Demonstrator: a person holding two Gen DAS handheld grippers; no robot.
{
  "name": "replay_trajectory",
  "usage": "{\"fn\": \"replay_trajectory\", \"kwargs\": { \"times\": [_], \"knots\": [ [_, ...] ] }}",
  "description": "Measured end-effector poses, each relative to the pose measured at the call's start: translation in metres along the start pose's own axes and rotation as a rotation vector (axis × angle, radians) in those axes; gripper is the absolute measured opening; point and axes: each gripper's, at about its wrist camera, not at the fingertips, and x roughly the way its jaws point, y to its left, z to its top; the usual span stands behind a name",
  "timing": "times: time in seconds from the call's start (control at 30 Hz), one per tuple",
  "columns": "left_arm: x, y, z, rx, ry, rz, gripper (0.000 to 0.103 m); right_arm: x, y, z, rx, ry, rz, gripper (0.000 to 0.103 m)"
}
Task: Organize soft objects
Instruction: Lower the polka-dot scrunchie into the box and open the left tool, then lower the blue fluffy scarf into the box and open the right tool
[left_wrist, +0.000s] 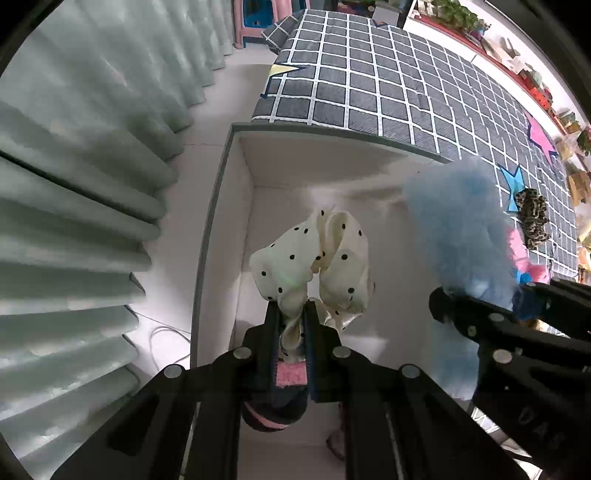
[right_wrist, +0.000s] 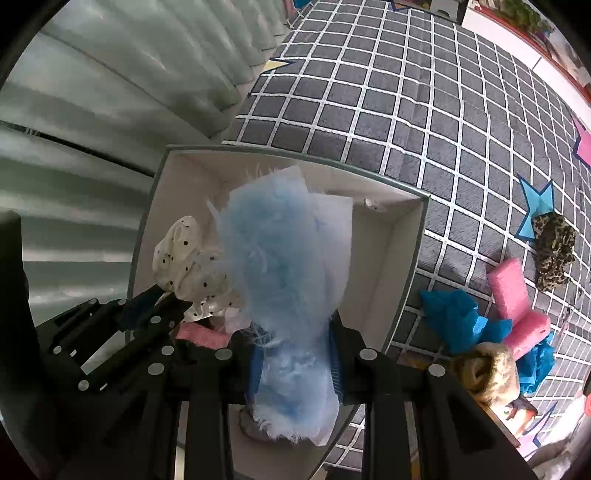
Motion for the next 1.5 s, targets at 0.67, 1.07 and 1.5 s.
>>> {"fn": "replay_trajectory", "kwargs": {
  "times": [0.67, 1.07, 1.5],
  "knots": [
    [0.002, -0.002, 0.000, -0.020, 0.001, -0.030, 0.081, 0.006, -0.003, 0.002, -0.013, 0.016, 0.037, 0.054],
    [-0.019, -0.001, 0.004, -0.043, -0.030, -0.033, 0.089, -0.022, -0.013, 0.006, 0.015, -0.072, -0.014, 0.102],
    [-0.057, -0.056, 0.021, 0.038, -0.077, -0.094, 0.090, -0.080, -0.101, -0.008, 0.179, -0.153, -0.028, 0.102]
  ]
}}
